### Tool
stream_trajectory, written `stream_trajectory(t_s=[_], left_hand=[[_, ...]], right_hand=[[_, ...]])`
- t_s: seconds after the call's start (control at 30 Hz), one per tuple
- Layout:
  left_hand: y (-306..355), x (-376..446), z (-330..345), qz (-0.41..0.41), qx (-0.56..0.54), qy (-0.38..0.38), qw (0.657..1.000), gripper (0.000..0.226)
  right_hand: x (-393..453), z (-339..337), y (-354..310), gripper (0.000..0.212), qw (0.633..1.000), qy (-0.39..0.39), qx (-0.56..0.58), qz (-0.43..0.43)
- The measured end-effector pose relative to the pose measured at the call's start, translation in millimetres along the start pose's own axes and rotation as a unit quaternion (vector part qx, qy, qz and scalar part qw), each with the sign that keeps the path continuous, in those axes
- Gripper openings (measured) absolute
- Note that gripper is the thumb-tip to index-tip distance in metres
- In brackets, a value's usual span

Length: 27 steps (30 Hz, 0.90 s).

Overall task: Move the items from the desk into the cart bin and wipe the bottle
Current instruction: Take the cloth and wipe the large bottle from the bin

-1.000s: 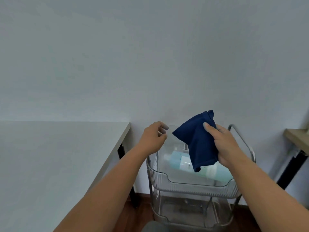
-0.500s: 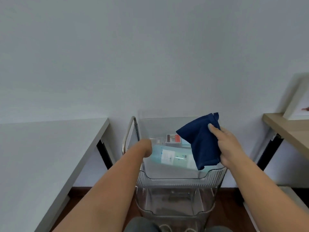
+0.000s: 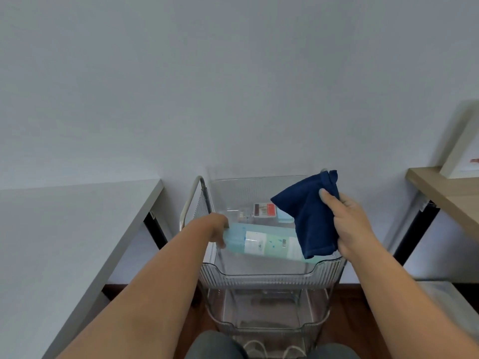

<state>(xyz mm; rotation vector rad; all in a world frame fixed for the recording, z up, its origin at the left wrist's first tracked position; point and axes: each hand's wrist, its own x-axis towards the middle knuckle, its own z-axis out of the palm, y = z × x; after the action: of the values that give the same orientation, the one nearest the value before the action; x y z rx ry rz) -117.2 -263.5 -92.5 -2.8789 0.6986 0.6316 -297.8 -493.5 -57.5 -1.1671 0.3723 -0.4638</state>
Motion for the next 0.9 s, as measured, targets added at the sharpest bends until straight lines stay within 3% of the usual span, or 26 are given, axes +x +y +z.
stream_trajectory(t_s=[0.23, 0.4, 0.6, 0.73, 0.9], left_hand=[[-7, -42, -49, 0.03, 0.03, 0.055, 0.998, 0.072], [-6, -85, -80, 0.095, -0.031, 0.136, 0.986, 0.059], [-1, -113, -90, 0.163, -0.146, 0.245, 0.944, 0.049], [12, -113, -84, 0.149, -0.12, 0.326, 0.926, 0.053], [41, -110, -82, 0.11, -0.08, 0.38, 0.915, 0.053]], right_hand=[[-10, 1, -6, 0.012, 1.0, 0.03, 0.003, -0.004], [-18, 3, -15, 0.009, 0.998, 0.058, 0.011, -0.018], [-28, 7, -19, 0.005, 0.996, 0.089, 0.025, -0.009], [-36, 16, -18, 0.012, 0.991, 0.109, 0.073, 0.016], [-51, 48, -5, 0.018, 0.99, 0.065, 0.114, 0.041]])
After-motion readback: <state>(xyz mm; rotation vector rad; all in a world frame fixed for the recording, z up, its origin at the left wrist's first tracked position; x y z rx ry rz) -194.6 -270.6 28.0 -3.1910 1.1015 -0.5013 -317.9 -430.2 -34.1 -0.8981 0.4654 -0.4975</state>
